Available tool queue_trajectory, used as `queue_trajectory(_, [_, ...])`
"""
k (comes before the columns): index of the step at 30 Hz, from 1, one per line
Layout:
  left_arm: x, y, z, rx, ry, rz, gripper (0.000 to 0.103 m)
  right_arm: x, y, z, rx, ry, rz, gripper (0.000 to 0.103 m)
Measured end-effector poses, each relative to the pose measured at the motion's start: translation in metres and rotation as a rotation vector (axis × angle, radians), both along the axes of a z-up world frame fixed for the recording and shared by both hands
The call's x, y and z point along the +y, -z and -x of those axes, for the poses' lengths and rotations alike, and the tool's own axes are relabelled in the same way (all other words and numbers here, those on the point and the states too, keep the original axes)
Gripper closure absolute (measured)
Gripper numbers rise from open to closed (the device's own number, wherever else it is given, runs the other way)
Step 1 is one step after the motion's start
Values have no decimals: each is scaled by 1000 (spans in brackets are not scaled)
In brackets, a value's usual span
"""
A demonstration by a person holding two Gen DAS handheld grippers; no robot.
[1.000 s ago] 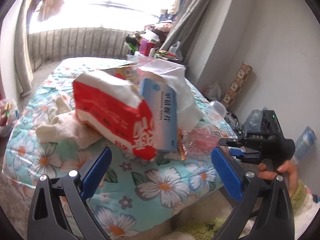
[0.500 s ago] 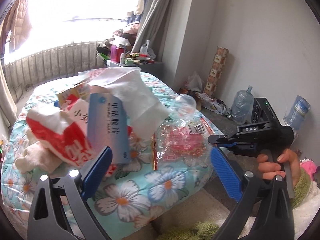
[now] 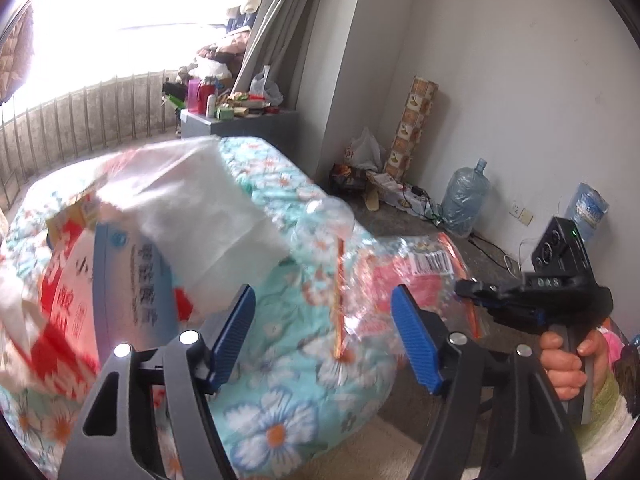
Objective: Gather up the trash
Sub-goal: 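Grasp the clear zip bag with the right tool while the left grasps a plastic cup, then carry both items over the blue wastebasket and open both tools to drop them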
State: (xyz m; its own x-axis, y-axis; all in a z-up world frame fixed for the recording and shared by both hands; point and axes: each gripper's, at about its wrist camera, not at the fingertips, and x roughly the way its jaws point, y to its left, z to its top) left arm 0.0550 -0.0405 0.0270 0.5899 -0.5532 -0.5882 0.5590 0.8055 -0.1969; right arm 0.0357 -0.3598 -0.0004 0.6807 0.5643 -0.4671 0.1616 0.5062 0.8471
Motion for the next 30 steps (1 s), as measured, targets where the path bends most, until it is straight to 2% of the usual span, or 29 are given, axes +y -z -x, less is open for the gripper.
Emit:
queue_trajectory(3, [-20,-10,-17,-23,18,-10,35,-22,-11,13,-49,43,13,98])
queue_trajectory(7, [-52,-10,-48,21,48,-37,33,-33,-18,24,-84,102,21,98])
queue_trajectory(9, [-73,-8,-64,25,39,-74,30,-46,-18,31,-93,138,17,98])
queue_trajectory(11, [-92,-4,-78,1,-11,-120,28,-52,-15,34,-95,166,10,98])
queue_trajectory(14, [-112,5,-94,6,4,-160,28,-63,-7,40,-88,202,1,99])
queue_trajectory(18, [-136,28,-119,33,-19,-274,29,-77,2,42,-71,252,-2,99])
queue_trajectory(21, [-140,42,-127,56,-24,-322,46,-89,6,43,-55,295,-1,99])
queue_trajectory(26, [-140,33,-126,58,-21,-299,47,-105,15,36,-17,349,8,99])
queue_trajectory(30, [-160,1,-121,30,29,-227,47,-115,18,29,5,399,46,99])
